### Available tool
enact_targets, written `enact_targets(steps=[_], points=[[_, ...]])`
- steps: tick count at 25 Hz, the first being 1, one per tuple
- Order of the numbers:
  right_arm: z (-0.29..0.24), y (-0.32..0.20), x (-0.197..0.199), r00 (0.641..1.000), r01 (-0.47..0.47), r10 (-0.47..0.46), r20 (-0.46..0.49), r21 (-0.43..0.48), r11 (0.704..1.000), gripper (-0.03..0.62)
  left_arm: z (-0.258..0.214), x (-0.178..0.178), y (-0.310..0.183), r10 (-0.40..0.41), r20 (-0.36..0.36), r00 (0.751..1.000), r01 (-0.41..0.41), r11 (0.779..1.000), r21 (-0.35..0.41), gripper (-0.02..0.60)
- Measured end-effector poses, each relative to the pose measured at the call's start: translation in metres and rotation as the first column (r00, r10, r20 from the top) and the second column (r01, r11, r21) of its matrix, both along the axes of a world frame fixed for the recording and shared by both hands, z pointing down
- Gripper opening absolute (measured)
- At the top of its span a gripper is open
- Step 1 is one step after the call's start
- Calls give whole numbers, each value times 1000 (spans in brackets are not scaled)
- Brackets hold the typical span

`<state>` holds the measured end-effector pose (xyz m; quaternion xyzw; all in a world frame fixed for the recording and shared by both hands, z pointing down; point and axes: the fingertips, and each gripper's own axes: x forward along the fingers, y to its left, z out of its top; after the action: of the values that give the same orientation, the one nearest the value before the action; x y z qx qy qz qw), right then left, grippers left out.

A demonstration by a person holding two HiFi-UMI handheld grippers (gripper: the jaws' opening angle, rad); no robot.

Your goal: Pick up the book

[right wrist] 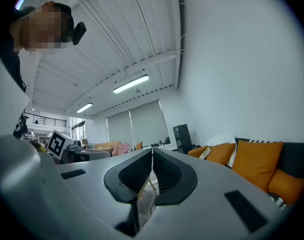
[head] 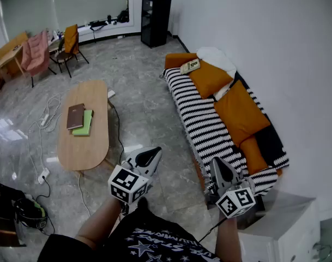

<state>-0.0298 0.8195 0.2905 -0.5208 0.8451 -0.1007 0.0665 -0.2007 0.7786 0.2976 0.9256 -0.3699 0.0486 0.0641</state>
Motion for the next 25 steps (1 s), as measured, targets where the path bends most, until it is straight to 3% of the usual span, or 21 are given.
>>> enact_targets(steps=[15,21,25], points=[[9,12,-10,999,29,-29,15,-10,1000,28,14,-7,14,-31,25,999,32,999,-17,6],[7,4,-4,1000,3,-3,-13,-2,1000,28,21,1,8,23,-22,999,-24,998,-63,8],[8,-8,-4,999,-27,27,-26,-10,1000,28,26,-2,-13,35,-9,999,-35,998,-59,8]])
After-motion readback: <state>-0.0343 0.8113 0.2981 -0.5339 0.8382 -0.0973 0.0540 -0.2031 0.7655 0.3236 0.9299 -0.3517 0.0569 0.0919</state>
